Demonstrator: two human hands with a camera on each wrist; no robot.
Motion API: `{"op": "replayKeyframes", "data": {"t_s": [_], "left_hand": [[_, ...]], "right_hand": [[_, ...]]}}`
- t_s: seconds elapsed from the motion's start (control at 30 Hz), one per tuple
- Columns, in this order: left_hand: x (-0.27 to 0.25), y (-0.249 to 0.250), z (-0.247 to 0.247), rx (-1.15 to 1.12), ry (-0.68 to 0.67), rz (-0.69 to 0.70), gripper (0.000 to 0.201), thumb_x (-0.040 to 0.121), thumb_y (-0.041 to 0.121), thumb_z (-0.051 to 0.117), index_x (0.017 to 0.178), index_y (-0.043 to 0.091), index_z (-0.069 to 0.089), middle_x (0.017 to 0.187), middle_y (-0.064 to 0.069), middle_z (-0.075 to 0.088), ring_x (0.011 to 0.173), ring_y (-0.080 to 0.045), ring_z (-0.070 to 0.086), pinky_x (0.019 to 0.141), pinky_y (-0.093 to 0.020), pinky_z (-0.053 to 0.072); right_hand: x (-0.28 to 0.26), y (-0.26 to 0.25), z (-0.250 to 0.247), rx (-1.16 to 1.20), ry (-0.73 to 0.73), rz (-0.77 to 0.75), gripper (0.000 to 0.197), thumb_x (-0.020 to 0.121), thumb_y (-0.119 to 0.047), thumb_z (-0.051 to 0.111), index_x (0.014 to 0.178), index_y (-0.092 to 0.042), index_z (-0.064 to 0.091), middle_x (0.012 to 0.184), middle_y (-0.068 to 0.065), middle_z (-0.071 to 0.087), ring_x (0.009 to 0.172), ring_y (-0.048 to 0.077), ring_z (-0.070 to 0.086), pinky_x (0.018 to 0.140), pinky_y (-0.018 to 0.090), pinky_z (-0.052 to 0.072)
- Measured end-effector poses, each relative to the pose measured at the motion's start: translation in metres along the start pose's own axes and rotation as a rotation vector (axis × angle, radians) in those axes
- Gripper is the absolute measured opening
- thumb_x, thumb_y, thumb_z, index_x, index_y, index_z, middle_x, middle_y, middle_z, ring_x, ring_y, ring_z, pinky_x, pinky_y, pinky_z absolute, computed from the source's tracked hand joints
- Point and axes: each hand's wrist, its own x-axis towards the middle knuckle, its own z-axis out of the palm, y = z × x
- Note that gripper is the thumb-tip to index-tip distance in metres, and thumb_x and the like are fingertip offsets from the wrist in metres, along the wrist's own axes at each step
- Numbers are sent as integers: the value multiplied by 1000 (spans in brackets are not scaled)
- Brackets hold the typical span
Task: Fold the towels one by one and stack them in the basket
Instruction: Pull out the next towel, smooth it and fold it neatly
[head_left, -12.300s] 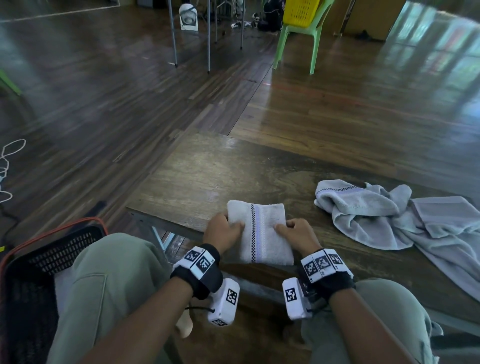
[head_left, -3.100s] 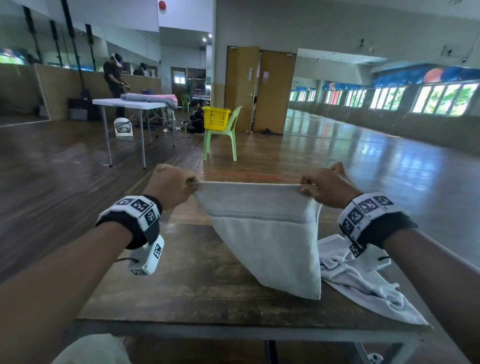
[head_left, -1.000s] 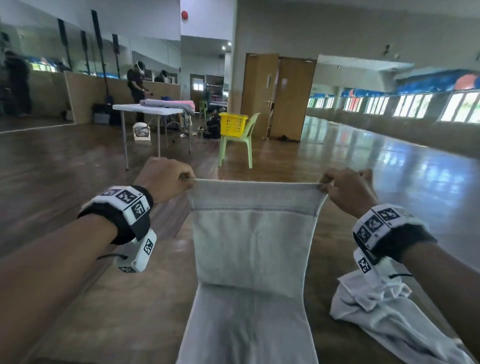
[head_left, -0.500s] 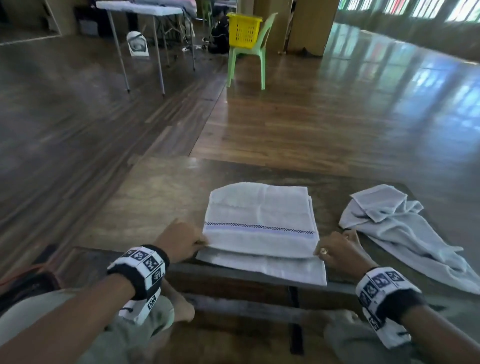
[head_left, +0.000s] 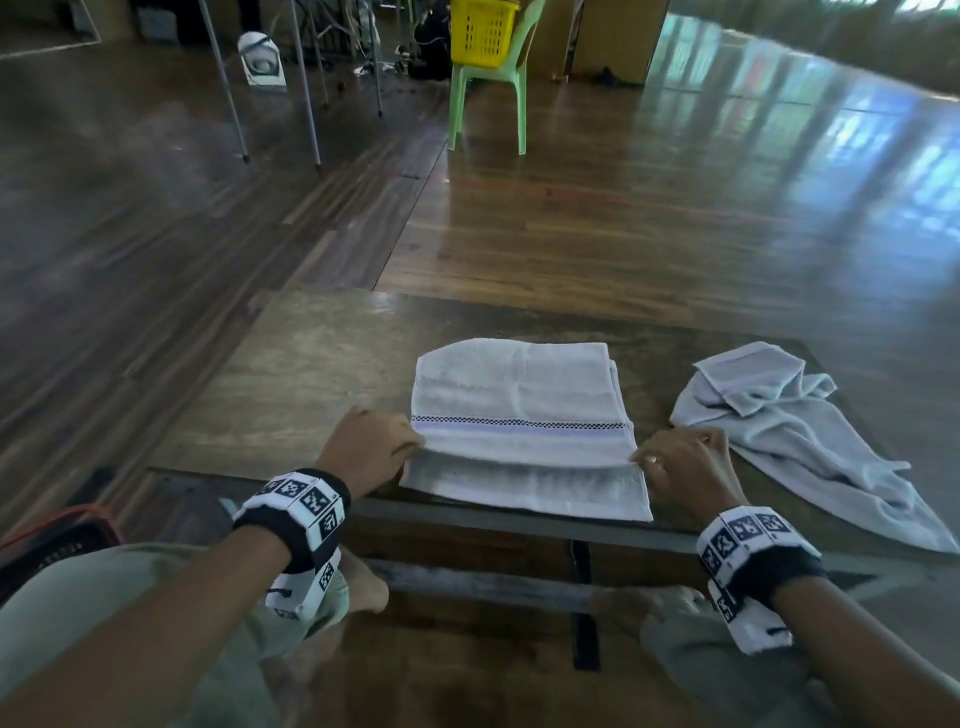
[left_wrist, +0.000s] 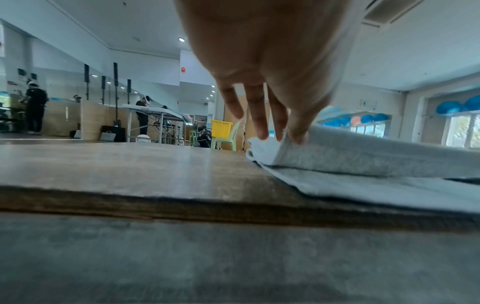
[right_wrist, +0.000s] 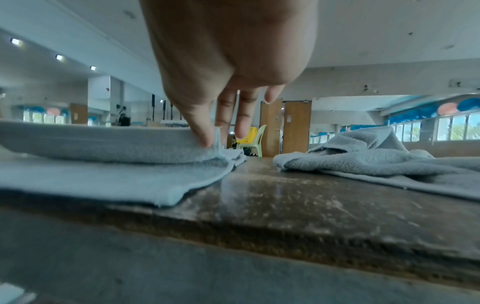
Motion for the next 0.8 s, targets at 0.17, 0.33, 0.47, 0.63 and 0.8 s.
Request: {"op": "replayKeyframes", "data": {"t_s": [0.17,0.33,0.47,0.63,0.8], "left_hand": [[-7,1,-17,-57,249,-34,3,79,25,73,82,24,75,79,7,70,69,-16,61,74,-37,41],[-22,5,-1,34,82,49,10,75,24,77,83,29,75,77,12,70,69,-14,61,73,-29,33],[-28,7,3,233,-26,141,30,53,17,89,74,33,74,67,17,67,64,-10,62,64,-29,20],[-30,5,4,187,-32,151,23,60,24,88,78,32,75,71,18,68,64,-8,64,65,-28,21],[-34,4,6,42,2,93,13,75,22,77,87,29,75,80,14,72,73,-10,67,72,-27,30]], "right_hand": [[-10,8,-13,155,207,-1,16,72,-13,73,73,-28,67,80,-11,66,83,14,62,74,27,13],[-29,8,-1,123,124,-126,26,60,-10,81,67,-30,66,67,-13,61,70,14,62,71,26,14],[-36,14,14,109,-31,-118,15,73,-23,74,72,-38,69,74,-18,60,82,5,59,78,26,14],[-37,13,18,124,-85,-120,13,77,-28,70,75,-41,69,75,-22,57,85,-1,57,80,26,15],[-37,12,10,155,-51,-108,15,72,-25,70,71,-39,65,74,-20,61,80,-4,56,81,26,19]]}}
